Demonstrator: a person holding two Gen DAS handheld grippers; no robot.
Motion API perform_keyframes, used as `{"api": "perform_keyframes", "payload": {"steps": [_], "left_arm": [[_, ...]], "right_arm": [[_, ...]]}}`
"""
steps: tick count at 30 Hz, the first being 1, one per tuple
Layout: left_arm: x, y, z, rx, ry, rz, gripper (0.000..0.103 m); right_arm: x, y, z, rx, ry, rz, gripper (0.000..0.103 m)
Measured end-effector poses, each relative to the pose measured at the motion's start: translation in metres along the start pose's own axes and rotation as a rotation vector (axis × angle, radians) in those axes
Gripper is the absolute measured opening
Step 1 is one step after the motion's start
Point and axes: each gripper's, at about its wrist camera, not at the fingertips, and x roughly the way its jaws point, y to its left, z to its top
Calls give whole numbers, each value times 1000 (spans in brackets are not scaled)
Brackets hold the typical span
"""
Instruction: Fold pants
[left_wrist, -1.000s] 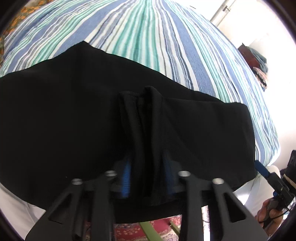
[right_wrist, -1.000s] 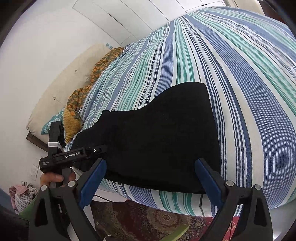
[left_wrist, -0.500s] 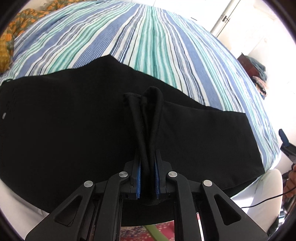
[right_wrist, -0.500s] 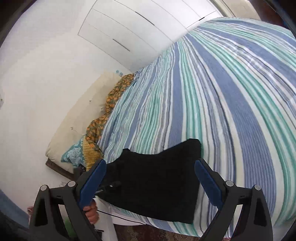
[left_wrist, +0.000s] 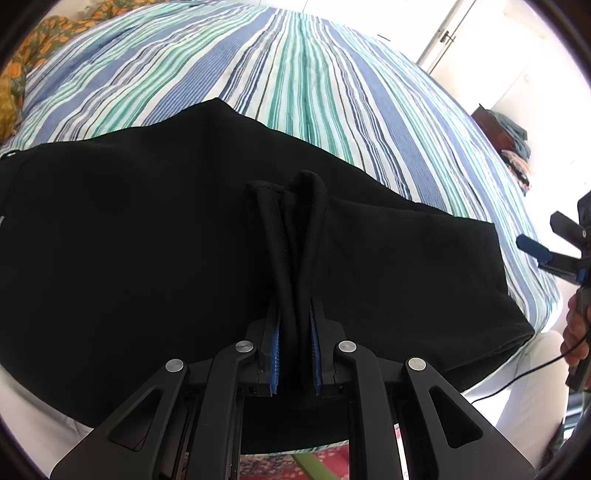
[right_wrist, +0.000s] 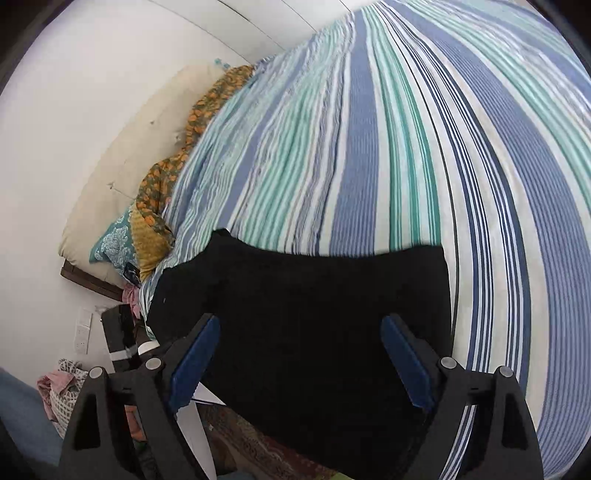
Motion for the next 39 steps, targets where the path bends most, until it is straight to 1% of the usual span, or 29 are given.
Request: {"api": "perform_keyframes", "payload": {"steps": [1,3,4,6,8,10,13,16,17,18,20,21,22,23,24,25,26,27,28,29,30,31,33,34,36,39], "left_arm": [[-1,1,0,-1,-1,-2,12],[-1,3,0,-7,-2,-8,12],[-1,3,0,-9,-3,-14,13],[-1,2,-1,-8,-5,-13,13],[-1,1,-2,1,-6,-5,13],[0,0,-1,3,-4,-3,13],[2,0,0,-4,2,-6,13],[2,1,1,-6,3,-7,13],[2,0,1,-5,3,-6,13],[3,0,1,-5,3,-6,13],[4,-1,1,-4,7,-11,14],[4,-1,0,0,4,-7,14],[4,-1,0,5,3,-5,14],[4,-2,0,6,2,-5,14],[4,-1,1,4,1,-8,15],[4,-1,1,-1,-1,-14,18],[3,0,1,-10,-7,-21,20],[1,2,2,-25,-14,-32,29],[-2,4,3,-42,-22,-50,42],[-6,5,3,-55,-36,-69,49],[-11,7,4,-69,-60,-84,61],[-17,8,4,-80,-88,-77,72],[-26,13,5,-97,-136,-59,77],[-29,16,6,-113,-150,-63,77],[-31,25,7,-154,-158,-63,77],[-30,36,9,-201,-156,-37,77]], "right_arm": [[2,5,9,-11,-4,-8,89],[15,-4,16,19,19,-28,91],[29,-15,15,51,54,-44,91],[61,-39,7,115,163,-92,91],[61,-34,4,62,136,-113,91],[45,-17,3,23,94,-131,91],[12,13,-6,-52,18,-73,91],[-17,35,-33,-138,-49,-37,91],[-19,36,-44,-147,-56,-31,92],[-16,33,-56,-144,-45,-41,93],[8,12,-75,-86,58,-93,93],[20,-1,-84,-41,96,-102,93],[22,-8,-90,-27,67,-85,93],[18,-7,-91,-39,25,-75,93],[16,-4,-90,-46,18,-77,93],[12,-1,-87,-44,8,-78,93],[6,2,-84,-36,-27,-68,93],[-3,3,-83,-29,-75,-59,93],[-12,4,-83,-30,-118,-57,93],[-19,6,-82,-36,-156,-71,93],[-27,5,-82,-41,-190,-91,93],[-33,4,-83,-43,-216,-111,93],[-42,0,-84,-31,-251,-162,93],[-44,-4,-85,-16,-263,-180,93],[-48,-15,-84,31,-271,-188,94],[-50,-24,-83,77,-278,-210,94]]}}
